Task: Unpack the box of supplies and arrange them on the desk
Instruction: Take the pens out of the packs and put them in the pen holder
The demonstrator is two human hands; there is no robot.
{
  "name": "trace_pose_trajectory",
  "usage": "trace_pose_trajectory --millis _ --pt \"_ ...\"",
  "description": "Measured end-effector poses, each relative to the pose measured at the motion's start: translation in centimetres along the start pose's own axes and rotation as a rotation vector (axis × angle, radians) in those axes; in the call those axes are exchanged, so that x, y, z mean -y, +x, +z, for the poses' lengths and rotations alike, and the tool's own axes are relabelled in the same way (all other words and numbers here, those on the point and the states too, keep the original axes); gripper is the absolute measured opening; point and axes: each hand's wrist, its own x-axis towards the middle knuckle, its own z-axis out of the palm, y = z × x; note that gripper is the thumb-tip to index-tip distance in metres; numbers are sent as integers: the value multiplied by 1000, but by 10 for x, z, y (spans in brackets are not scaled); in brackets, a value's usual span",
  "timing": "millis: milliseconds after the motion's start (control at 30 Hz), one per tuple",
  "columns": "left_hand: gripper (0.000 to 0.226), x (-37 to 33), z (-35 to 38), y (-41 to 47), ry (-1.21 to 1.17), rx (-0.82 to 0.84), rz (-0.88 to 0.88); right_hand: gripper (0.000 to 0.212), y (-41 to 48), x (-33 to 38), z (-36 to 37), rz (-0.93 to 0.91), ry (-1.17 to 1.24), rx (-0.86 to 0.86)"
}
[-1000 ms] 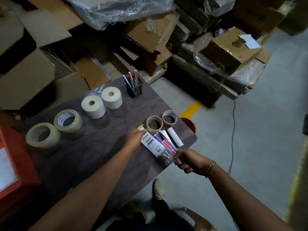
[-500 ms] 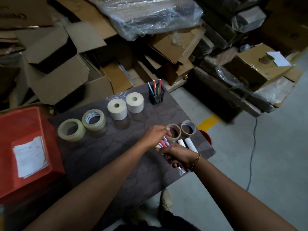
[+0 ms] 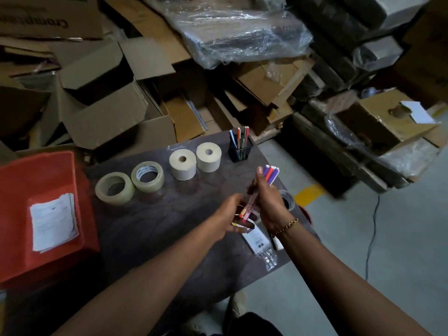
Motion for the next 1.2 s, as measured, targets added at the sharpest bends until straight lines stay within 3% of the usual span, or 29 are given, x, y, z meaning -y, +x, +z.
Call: trace_pose_trajectory --millis 67,133,300,400,500,767,1033,1100,1200 --pt "48 -1 10 1 -12 13 -6 62 2 3 1 -41 -91 -41" --pt "49 -5 22 3 23 -74 95 64 3 3 1 -58 -127 -14" --pt "41 -7 13 36 299 -328 209 47 23 10 -16 -115 -163 166" --pt "34 -16 1 58 490 -311 219 29 53 24 -37 -169 -85 274" --pt "32 -35 4 78 583 -276 222 15 83 36 -47 -196 -199 355" --pt "46 -95 24 130 21 -383 113 17 178 74 -48 -212 -460 529" --pt "56 -112 -11 148 -245 -558 74 17 285 130 -14 -241 -461 276" --pt "56 -104 -19 146 -259 -573 57 13 306 128 -6 -238 -565 225" --pt "56 -91 -26 146 -263 -603 49 25 329 112 7 -301 -779 219"
